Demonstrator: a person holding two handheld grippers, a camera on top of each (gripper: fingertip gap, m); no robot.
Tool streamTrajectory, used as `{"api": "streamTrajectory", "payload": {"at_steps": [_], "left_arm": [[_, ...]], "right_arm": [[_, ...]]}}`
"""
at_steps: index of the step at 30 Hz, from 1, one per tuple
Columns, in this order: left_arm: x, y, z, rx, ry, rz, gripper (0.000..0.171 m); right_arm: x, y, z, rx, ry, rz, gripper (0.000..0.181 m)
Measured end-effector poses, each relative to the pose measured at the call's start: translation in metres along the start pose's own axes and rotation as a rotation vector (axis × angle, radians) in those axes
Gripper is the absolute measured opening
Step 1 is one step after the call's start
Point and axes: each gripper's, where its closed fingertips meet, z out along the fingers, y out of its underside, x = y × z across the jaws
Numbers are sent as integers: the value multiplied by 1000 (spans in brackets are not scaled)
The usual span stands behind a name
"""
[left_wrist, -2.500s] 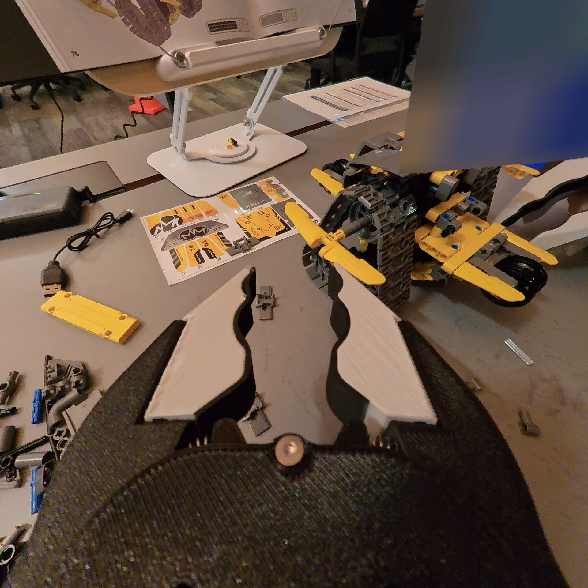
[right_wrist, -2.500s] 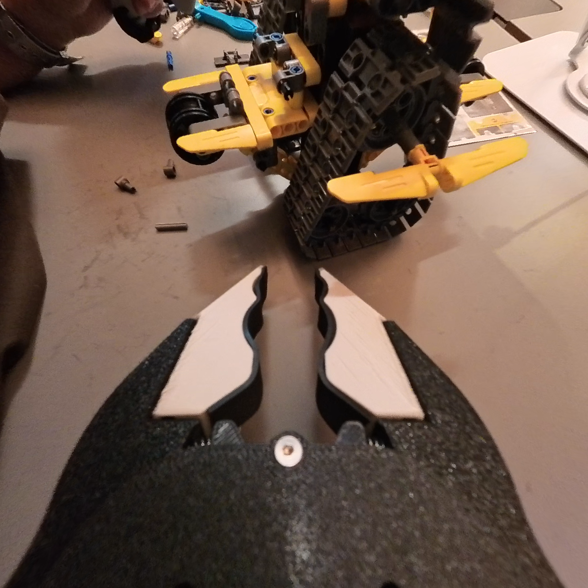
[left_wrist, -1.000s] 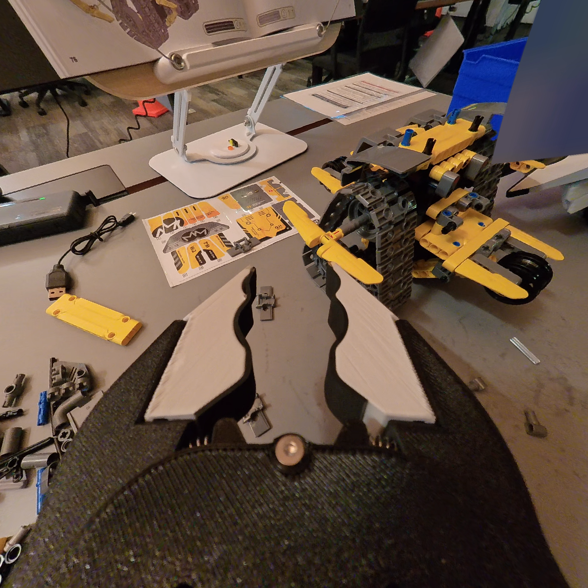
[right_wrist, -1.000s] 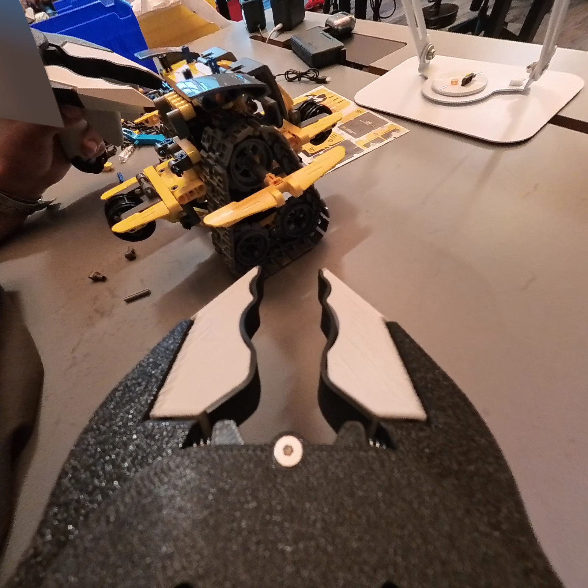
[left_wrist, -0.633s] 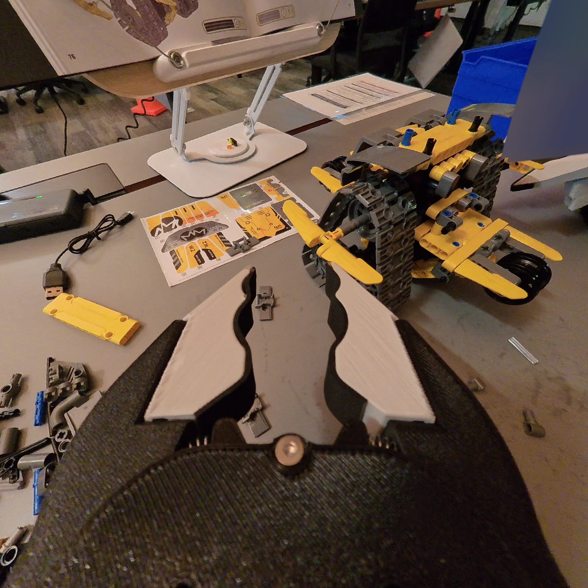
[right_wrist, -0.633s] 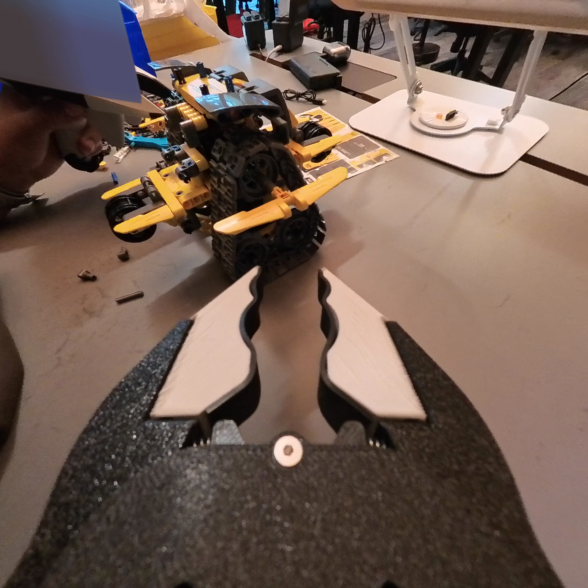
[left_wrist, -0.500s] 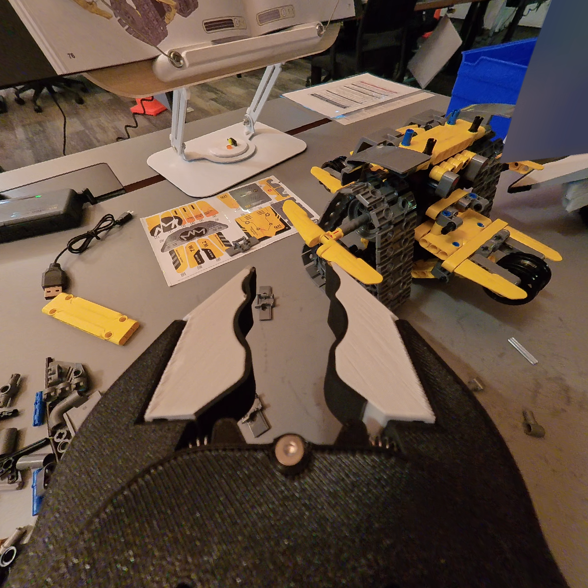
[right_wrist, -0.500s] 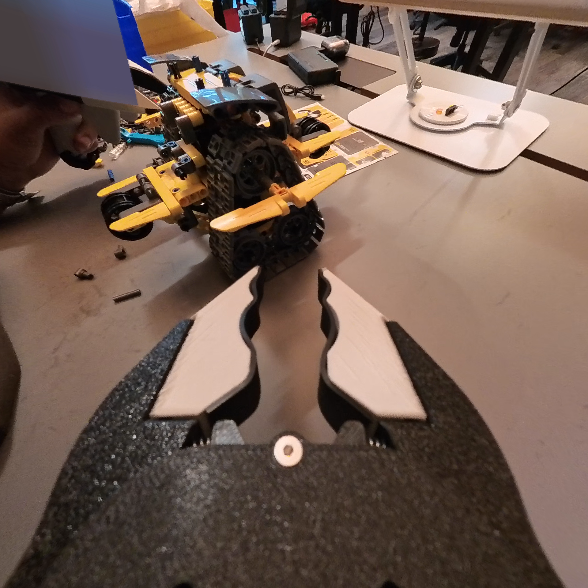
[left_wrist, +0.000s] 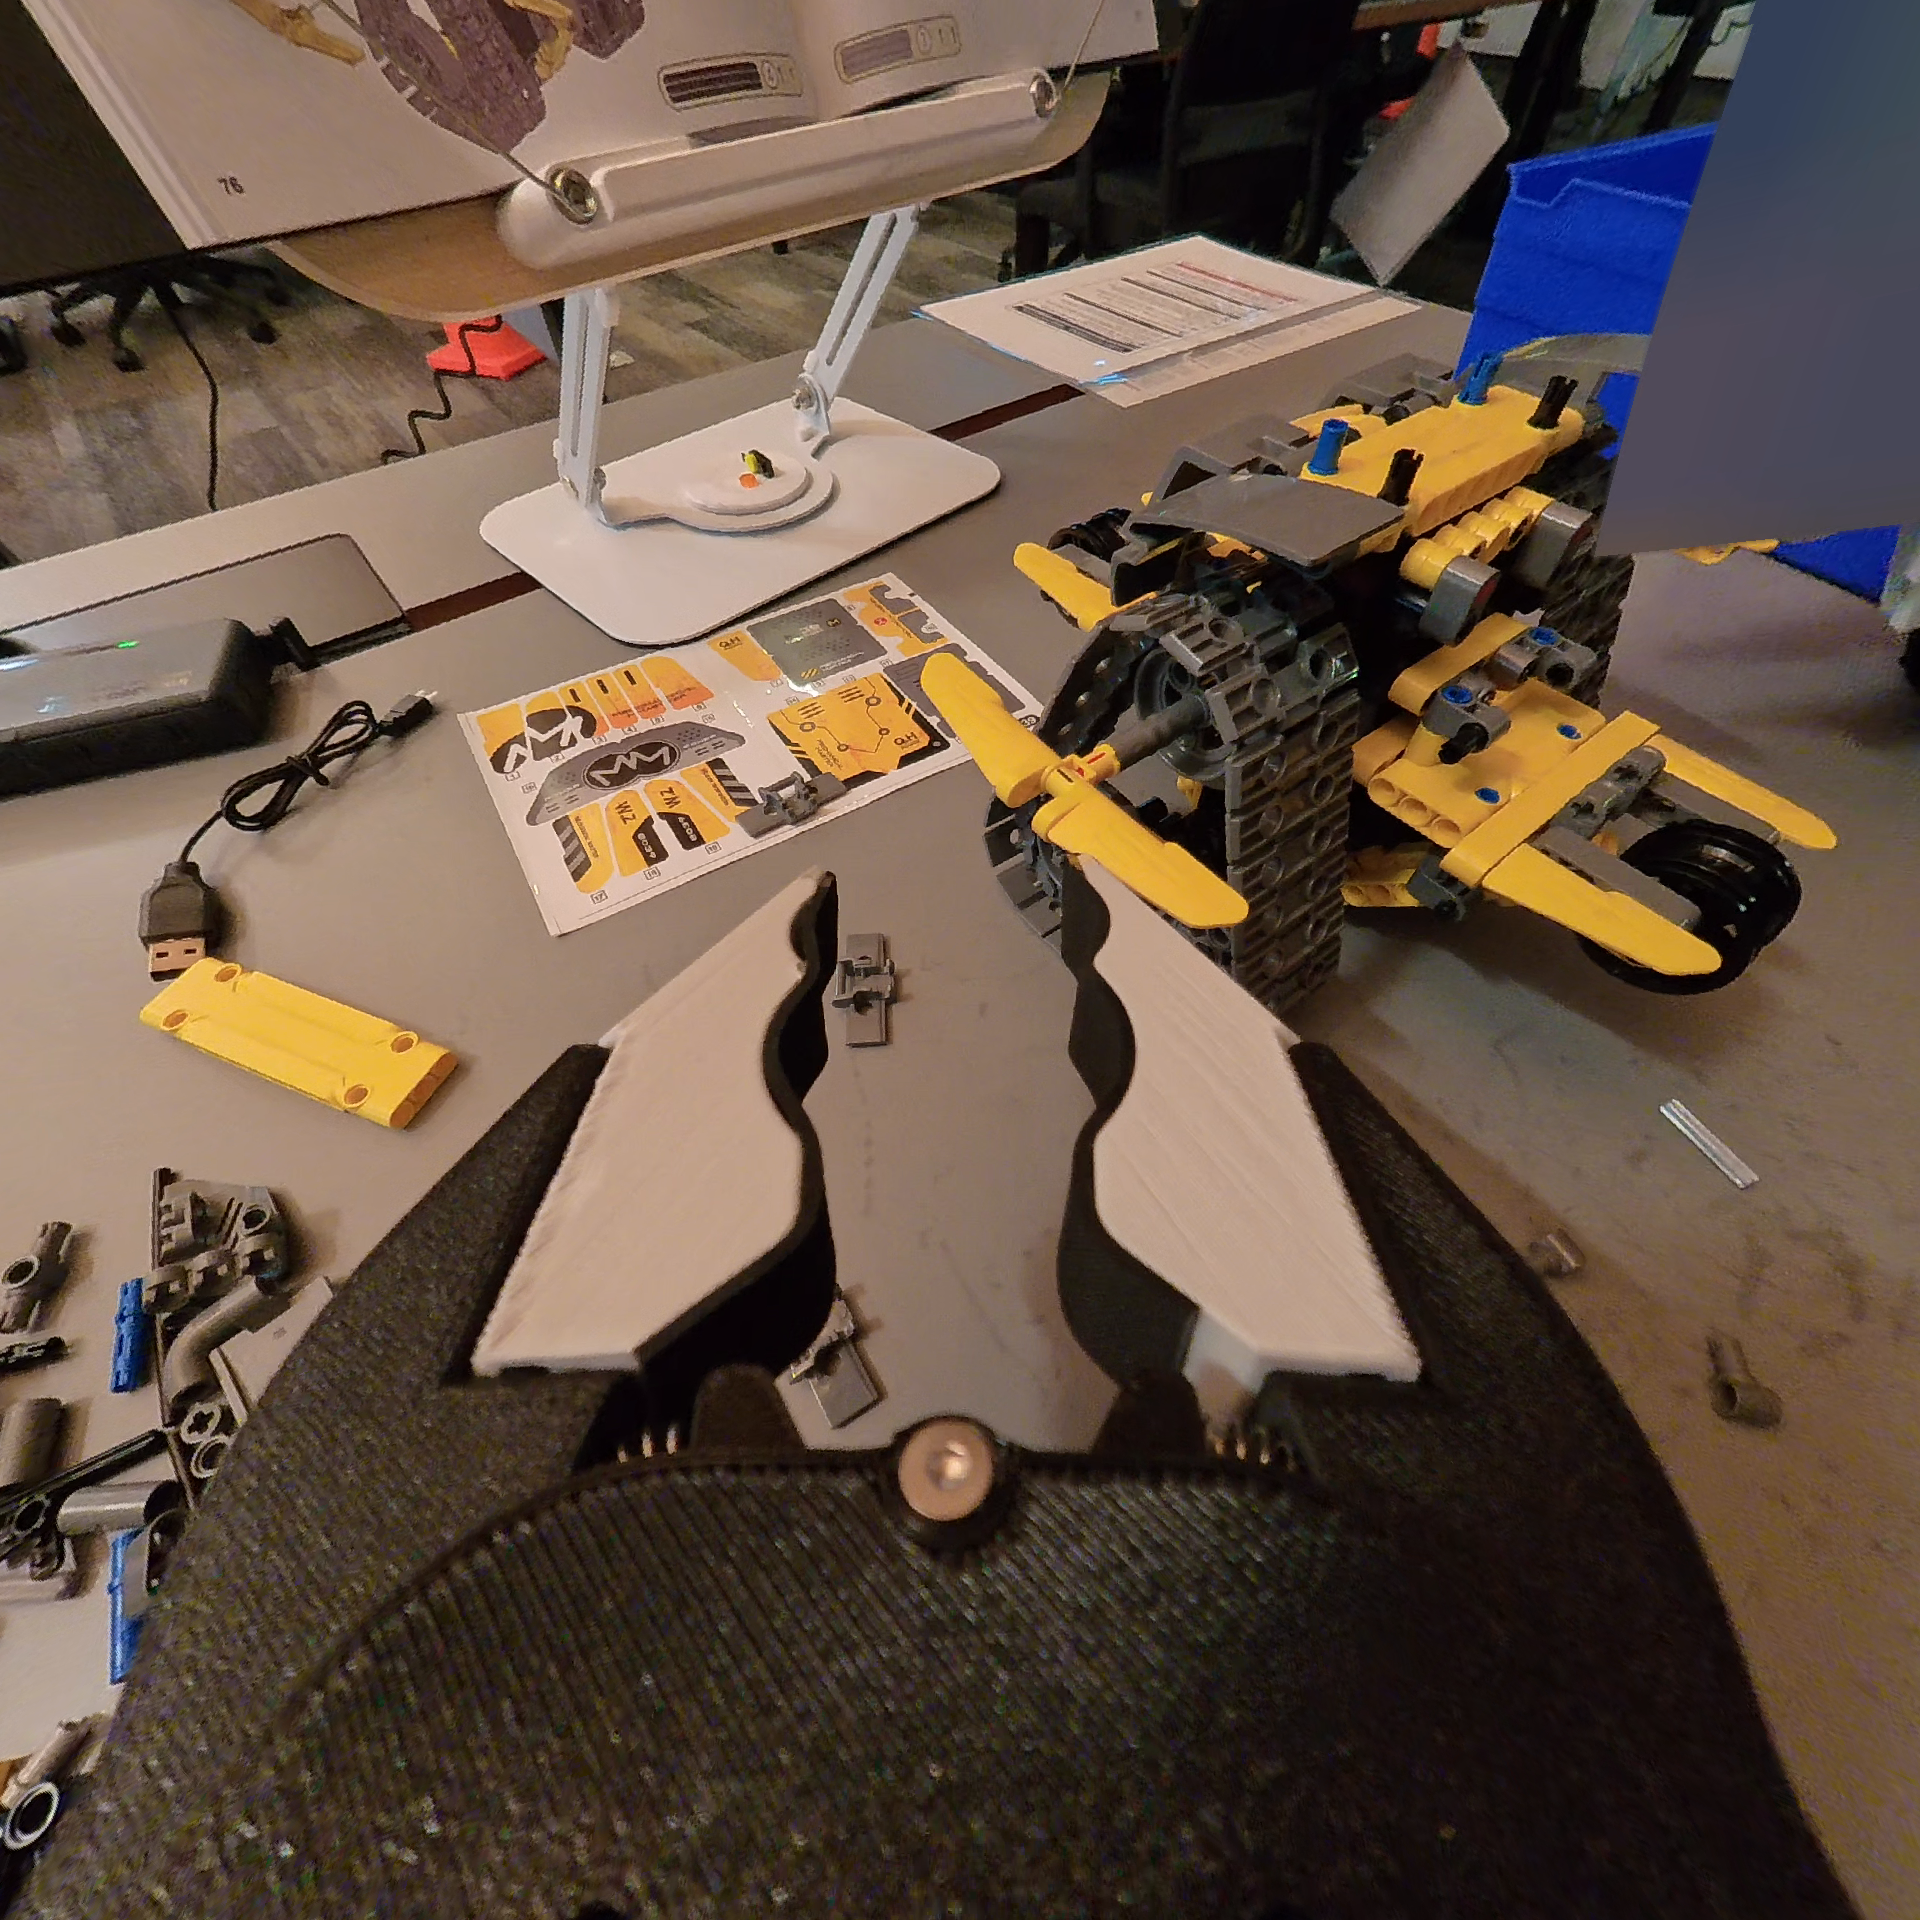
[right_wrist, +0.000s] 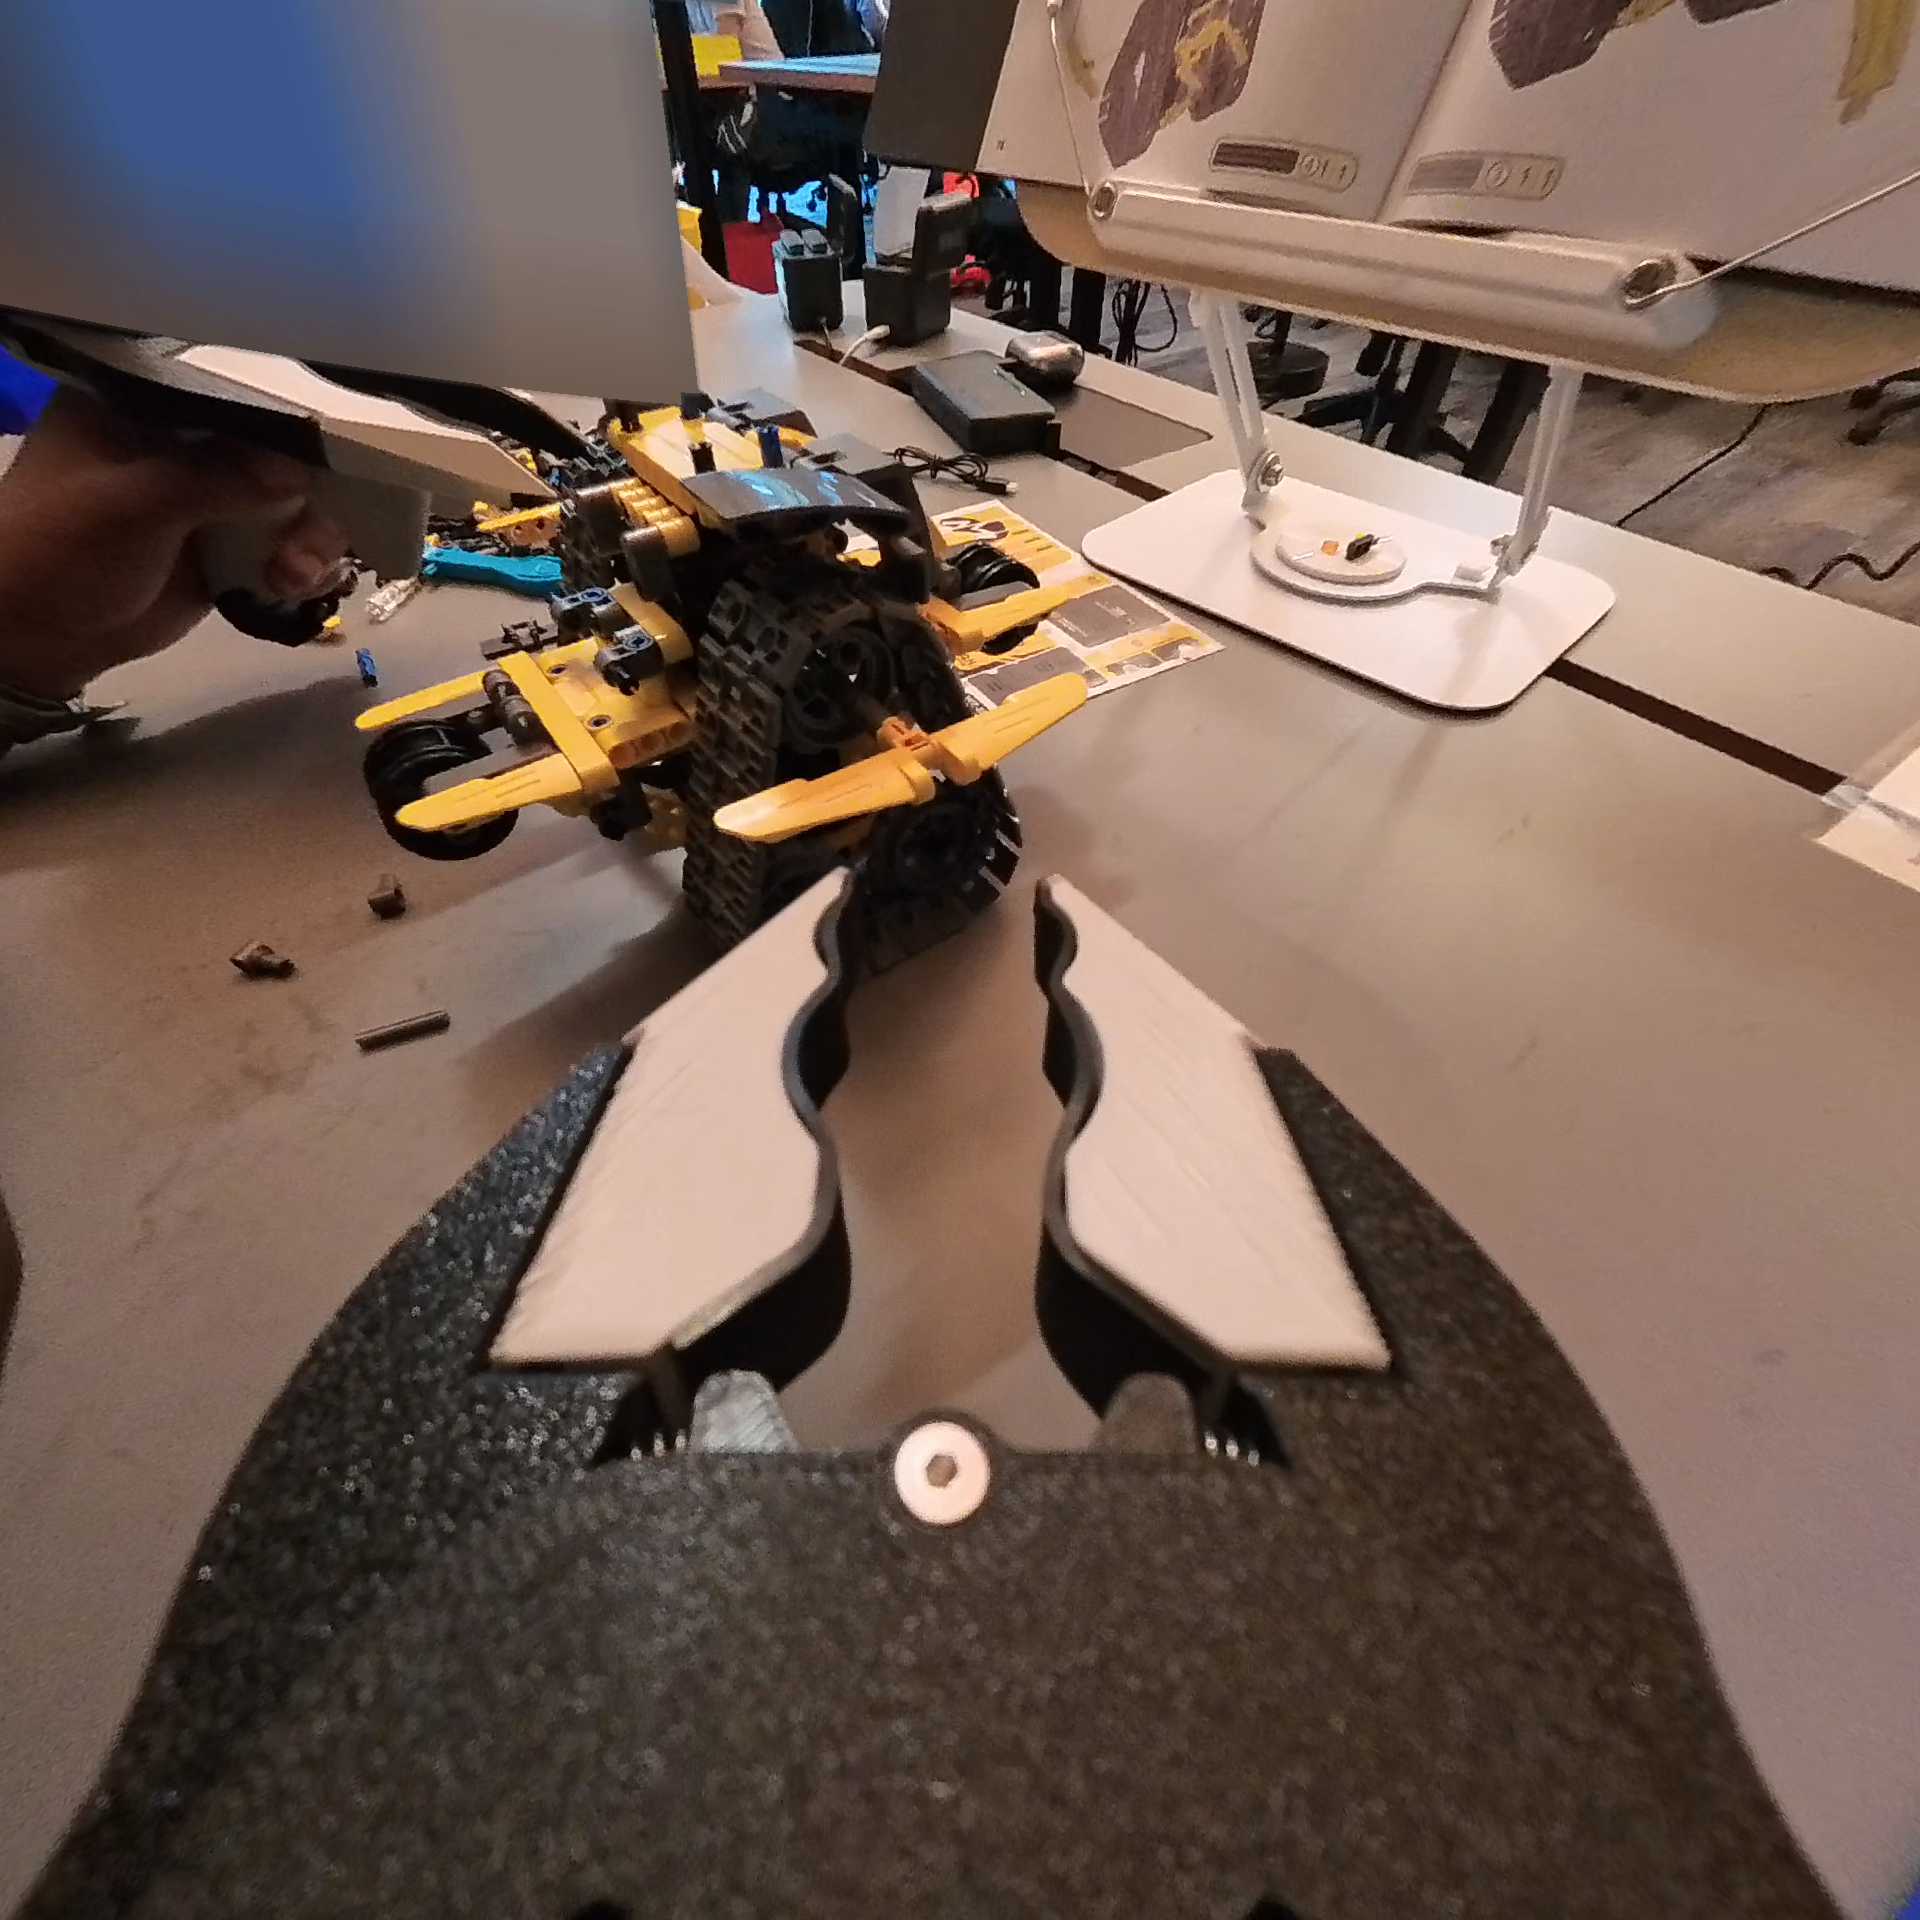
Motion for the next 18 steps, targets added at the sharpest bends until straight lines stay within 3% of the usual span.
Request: {"api": "streamTrajectory", "payload": {"at_steps": [18], "left_arm": [[-1,-1,-1,-5,-19,18,44]], "right_arm": [[7,3,0,-7,22,14,33]]}}
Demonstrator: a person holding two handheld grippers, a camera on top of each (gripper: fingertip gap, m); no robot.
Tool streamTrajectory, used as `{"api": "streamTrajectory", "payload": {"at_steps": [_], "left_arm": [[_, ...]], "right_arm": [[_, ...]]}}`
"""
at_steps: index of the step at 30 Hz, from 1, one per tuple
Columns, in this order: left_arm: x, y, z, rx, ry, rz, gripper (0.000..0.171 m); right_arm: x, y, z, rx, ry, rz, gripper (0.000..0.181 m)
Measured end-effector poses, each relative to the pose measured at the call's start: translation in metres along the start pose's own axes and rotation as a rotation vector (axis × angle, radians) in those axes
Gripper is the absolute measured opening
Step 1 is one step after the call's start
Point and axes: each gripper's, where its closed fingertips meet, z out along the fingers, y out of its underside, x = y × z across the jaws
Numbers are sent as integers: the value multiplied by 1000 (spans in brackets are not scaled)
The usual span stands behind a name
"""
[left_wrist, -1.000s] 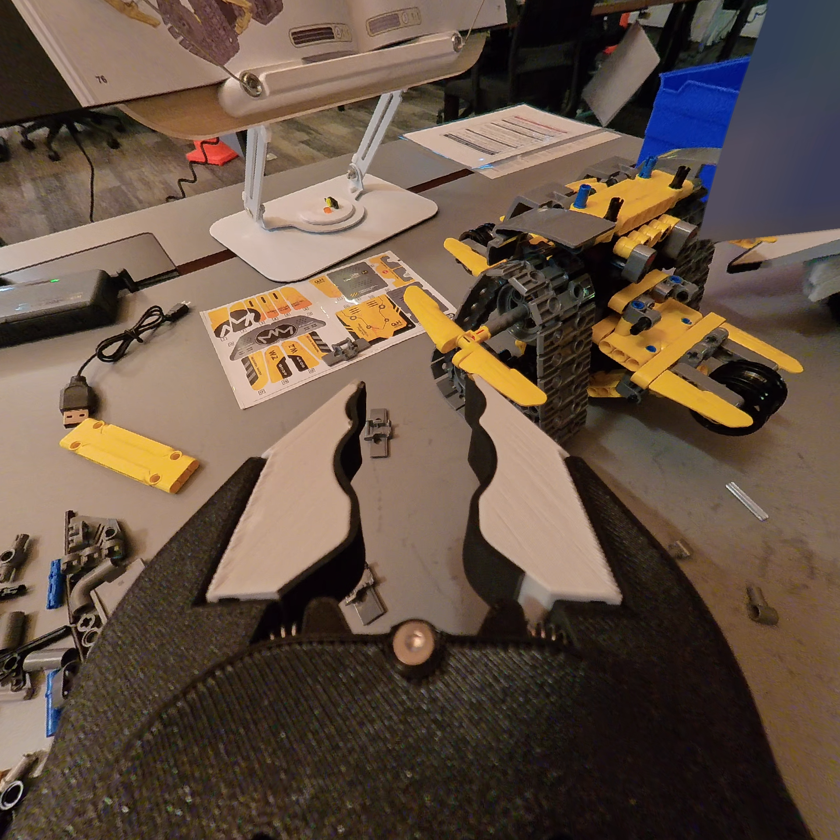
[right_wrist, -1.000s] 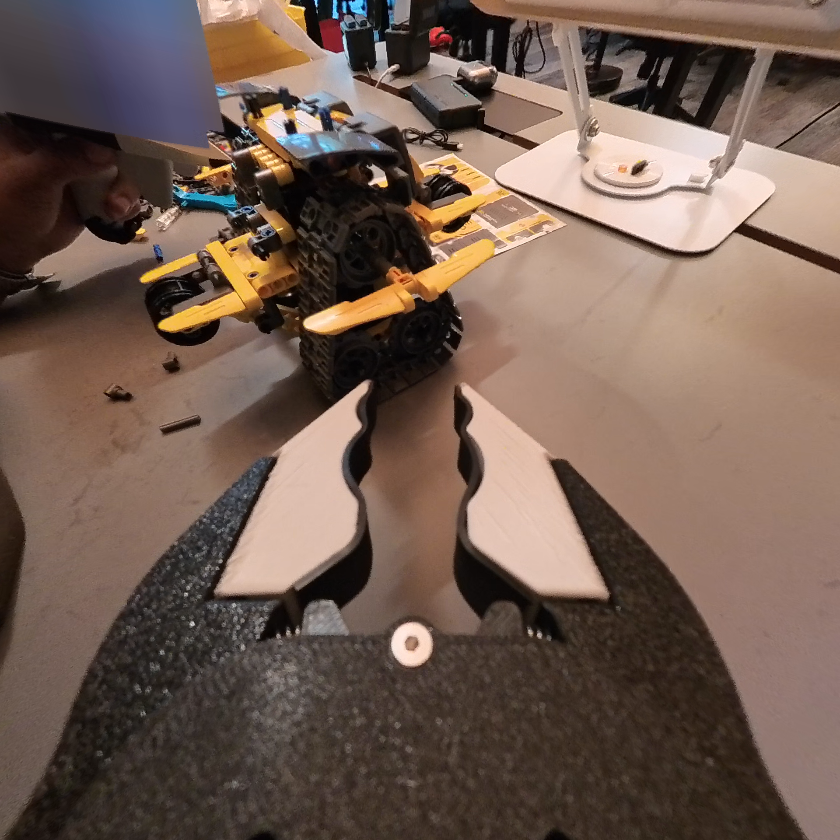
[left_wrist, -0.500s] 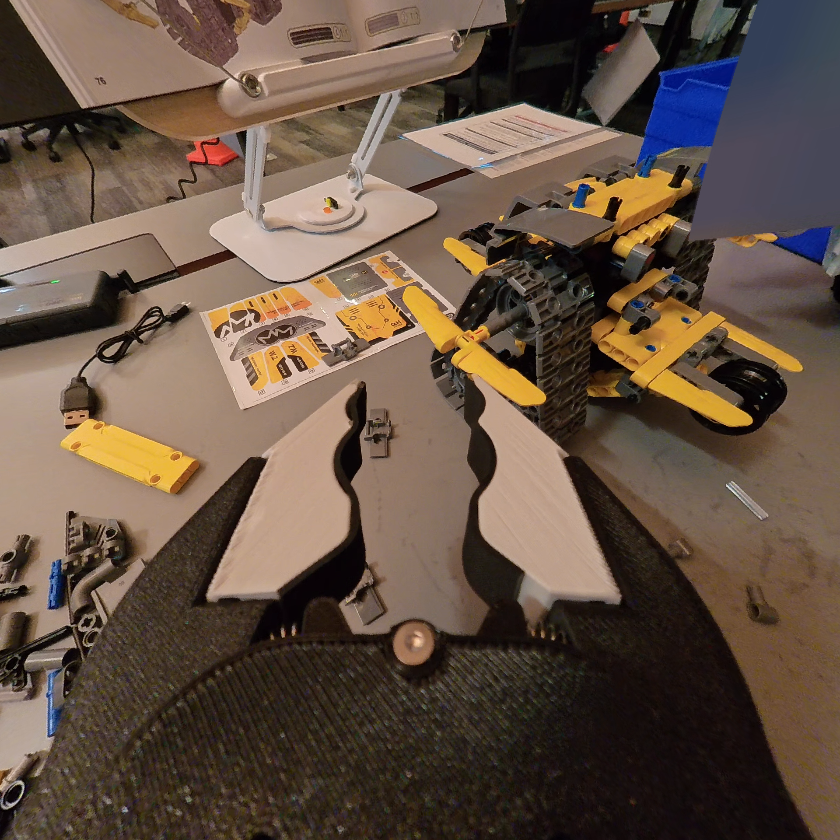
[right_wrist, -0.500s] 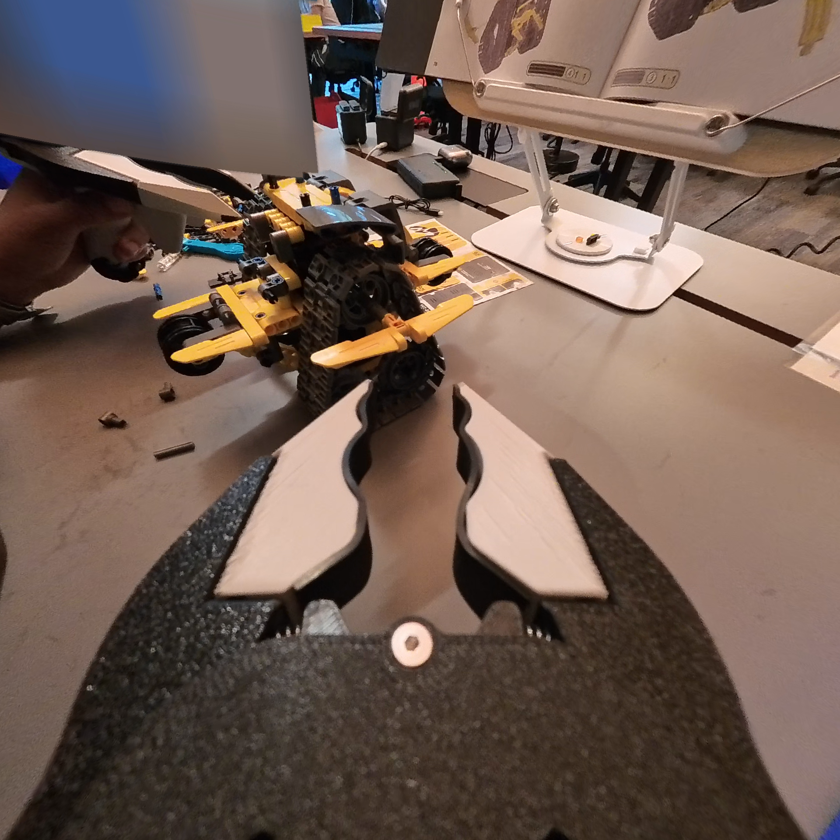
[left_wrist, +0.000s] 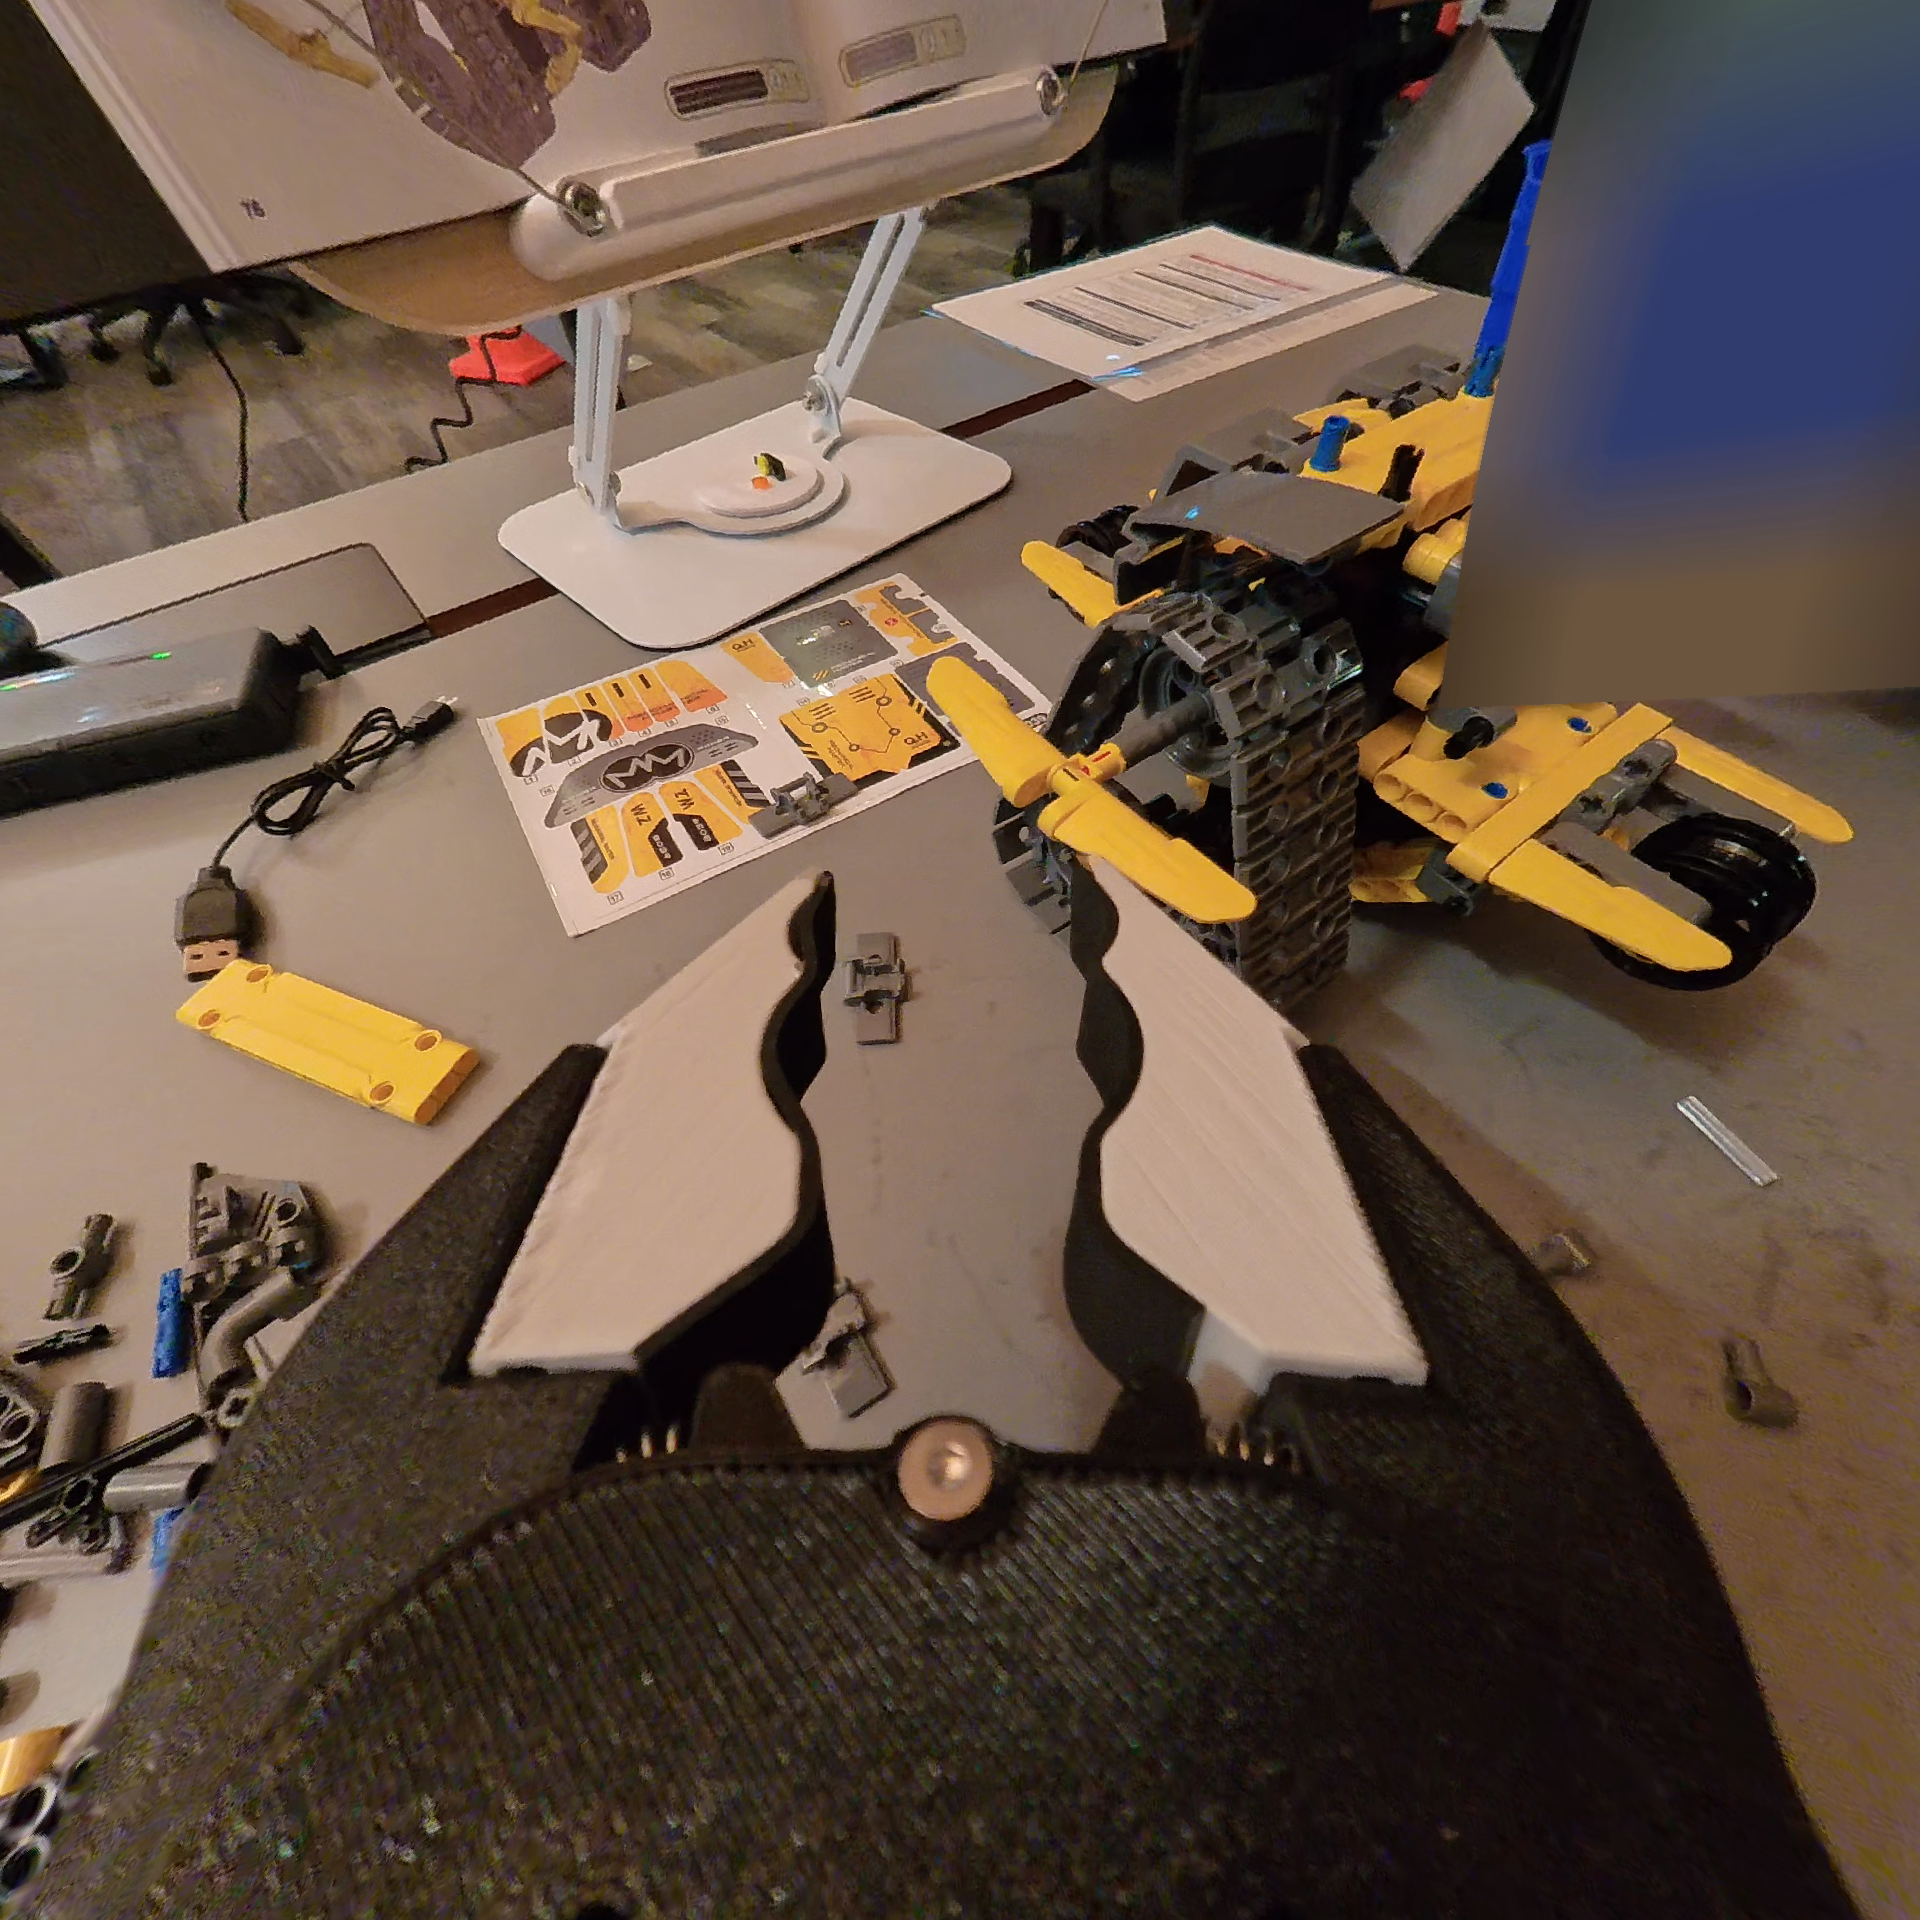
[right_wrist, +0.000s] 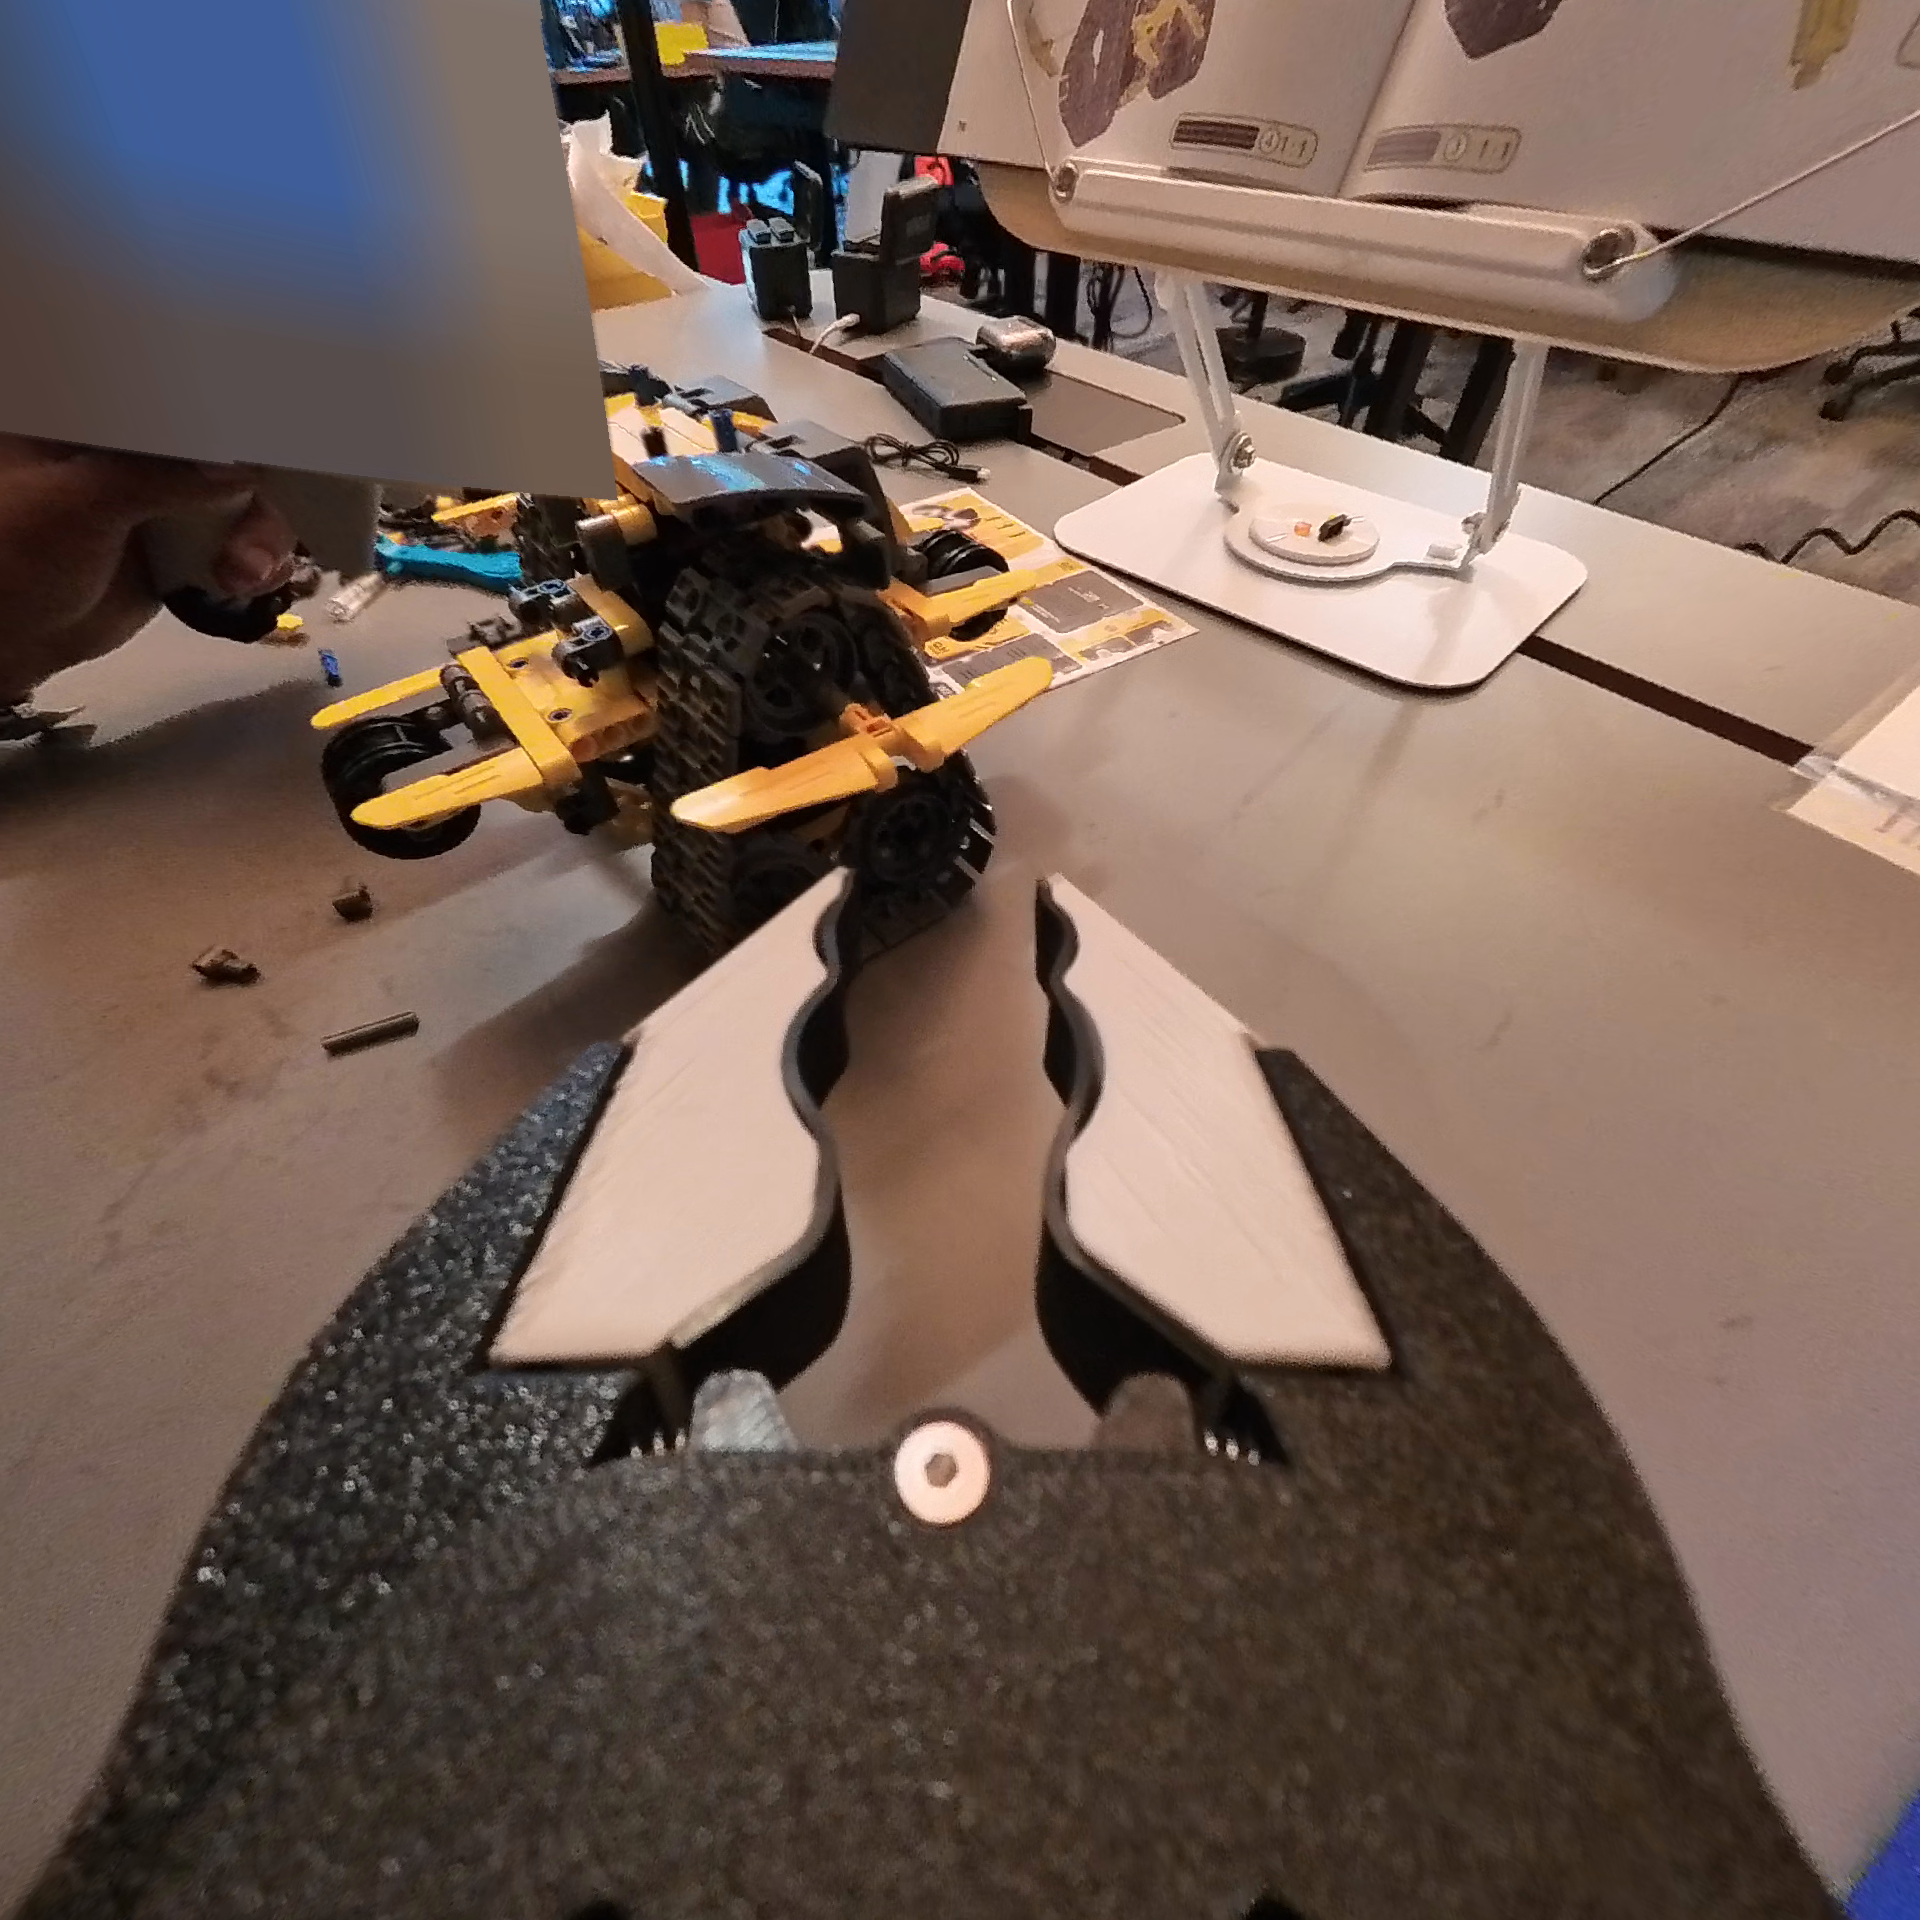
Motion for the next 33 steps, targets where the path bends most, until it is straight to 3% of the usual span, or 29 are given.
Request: {"api": "streamTrajectory", "payload": {"at_steps": [5,11,18,30,33], "left_arm": [[-29,-9,-16,50,-167,17,53],[-42,-16,-27,106,-199,-24,55],[-31,-15,-22,66,-203,81,47],[-19,-17,-21,77,-143,111,30],[-57,-22,-41,39,-319,142,25]], "right_arm": [[4,3,1,-10,12,6,33],[5,8,4,-26,7,17,33],[3,14,8,-55,-7,22,33],[4,16,10,-67,-13,42,34],[4,18,12,-79,-15,50,34]]}}
